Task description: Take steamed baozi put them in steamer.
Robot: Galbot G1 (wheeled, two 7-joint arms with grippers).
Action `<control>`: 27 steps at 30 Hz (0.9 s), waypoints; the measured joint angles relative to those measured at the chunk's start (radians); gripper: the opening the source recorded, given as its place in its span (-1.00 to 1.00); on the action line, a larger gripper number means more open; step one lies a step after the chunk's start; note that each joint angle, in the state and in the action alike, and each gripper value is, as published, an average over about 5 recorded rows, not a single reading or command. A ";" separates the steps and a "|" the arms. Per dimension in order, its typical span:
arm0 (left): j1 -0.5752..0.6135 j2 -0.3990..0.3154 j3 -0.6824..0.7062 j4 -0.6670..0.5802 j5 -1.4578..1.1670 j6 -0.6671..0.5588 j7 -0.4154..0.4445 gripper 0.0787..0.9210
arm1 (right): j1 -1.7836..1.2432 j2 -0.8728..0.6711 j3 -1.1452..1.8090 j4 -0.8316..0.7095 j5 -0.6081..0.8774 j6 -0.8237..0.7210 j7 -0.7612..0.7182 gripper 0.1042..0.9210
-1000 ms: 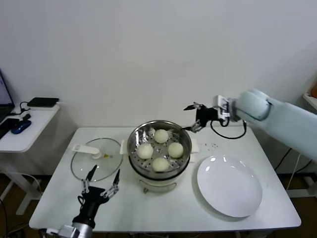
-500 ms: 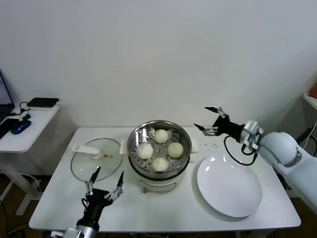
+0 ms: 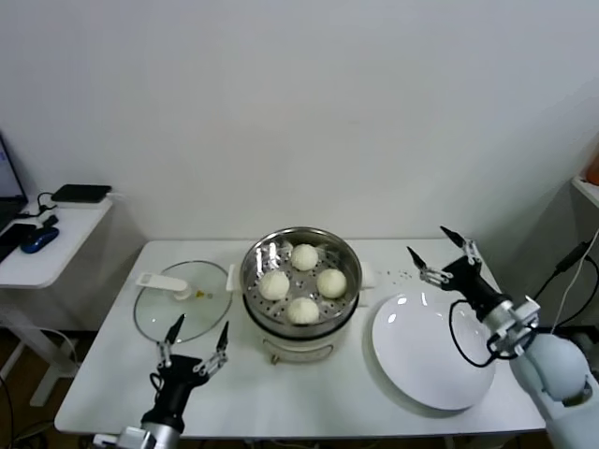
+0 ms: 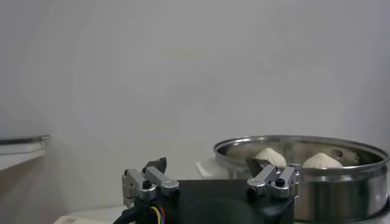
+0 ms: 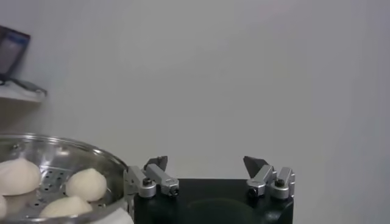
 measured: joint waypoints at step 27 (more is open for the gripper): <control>-0.004 -0.002 -0.016 -0.005 -0.008 0.008 -0.006 0.77 | -0.315 0.311 0.118 0.047 -0.033 0.140 0.004 0.76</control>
